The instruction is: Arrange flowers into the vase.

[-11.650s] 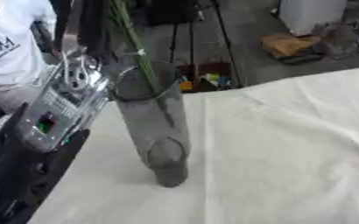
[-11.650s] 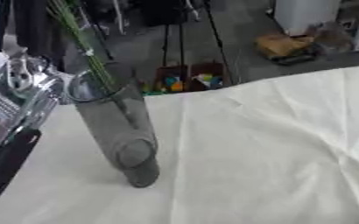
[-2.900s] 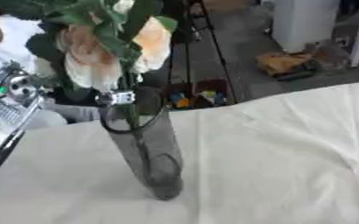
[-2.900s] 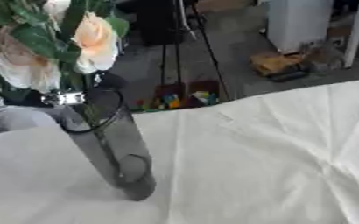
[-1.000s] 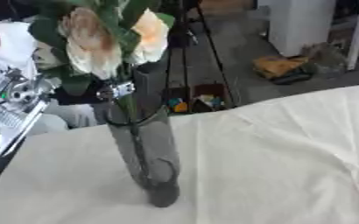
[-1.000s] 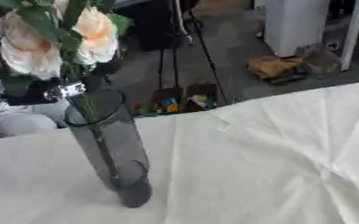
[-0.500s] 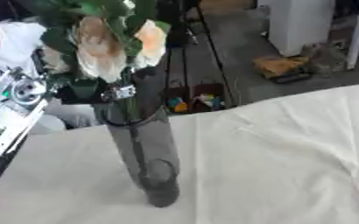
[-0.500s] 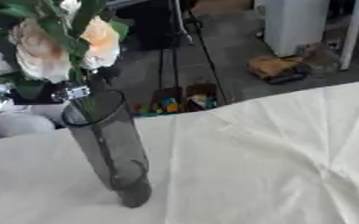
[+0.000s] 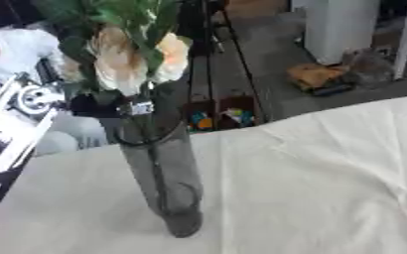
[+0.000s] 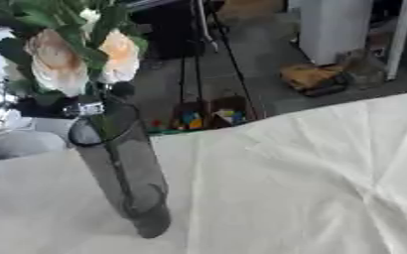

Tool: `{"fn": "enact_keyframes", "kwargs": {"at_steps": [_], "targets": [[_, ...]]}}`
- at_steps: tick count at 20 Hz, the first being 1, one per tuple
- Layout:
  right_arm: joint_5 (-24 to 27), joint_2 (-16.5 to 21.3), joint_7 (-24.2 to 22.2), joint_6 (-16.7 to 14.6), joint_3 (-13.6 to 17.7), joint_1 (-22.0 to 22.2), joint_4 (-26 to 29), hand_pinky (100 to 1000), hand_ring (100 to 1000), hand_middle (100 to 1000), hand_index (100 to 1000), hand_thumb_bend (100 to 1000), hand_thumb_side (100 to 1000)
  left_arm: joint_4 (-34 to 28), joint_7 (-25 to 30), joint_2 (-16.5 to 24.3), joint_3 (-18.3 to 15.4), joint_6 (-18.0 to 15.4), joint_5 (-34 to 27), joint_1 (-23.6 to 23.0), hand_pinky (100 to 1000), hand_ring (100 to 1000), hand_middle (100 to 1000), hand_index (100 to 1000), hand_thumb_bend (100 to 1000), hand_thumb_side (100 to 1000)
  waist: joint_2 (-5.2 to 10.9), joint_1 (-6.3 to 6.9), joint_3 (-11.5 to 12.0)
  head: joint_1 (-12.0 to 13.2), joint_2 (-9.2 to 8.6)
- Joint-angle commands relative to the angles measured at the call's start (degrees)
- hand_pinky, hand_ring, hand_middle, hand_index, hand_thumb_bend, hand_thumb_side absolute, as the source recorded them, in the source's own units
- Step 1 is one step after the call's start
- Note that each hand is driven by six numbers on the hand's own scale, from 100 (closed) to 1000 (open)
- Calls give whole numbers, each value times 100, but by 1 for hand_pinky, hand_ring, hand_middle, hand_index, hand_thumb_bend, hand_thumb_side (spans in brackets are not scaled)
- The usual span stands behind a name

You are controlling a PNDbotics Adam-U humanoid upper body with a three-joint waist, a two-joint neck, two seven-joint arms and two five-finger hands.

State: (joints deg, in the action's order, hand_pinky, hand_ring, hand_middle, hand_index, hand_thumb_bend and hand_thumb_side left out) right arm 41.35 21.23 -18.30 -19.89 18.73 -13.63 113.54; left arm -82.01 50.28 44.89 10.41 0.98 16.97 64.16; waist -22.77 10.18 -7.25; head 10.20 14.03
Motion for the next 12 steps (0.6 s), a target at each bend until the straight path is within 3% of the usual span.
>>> {"fn": "enact_keyframes", "kwargs": {"at_steps": [1, 12], "targets": [[-57, 55, -3, 25, 37, -35, 105, 606, 725, 599, 735, 100, 1000, 22, 153, 107, -155, -51, 127, 158, 1000, 1000, 1000, 1000, 247, 1000, 110, -29, 8, 20, -65], [-86, 59, 19, 83, 32, -34, 105, 605, 723, 596, 734, 100, 1000, 373, 169, 94, -34, -315, 534, 313, 1000, 1000, 1000, 1000, 334, 1000, 124, 17, 2, 35, -71]]}}
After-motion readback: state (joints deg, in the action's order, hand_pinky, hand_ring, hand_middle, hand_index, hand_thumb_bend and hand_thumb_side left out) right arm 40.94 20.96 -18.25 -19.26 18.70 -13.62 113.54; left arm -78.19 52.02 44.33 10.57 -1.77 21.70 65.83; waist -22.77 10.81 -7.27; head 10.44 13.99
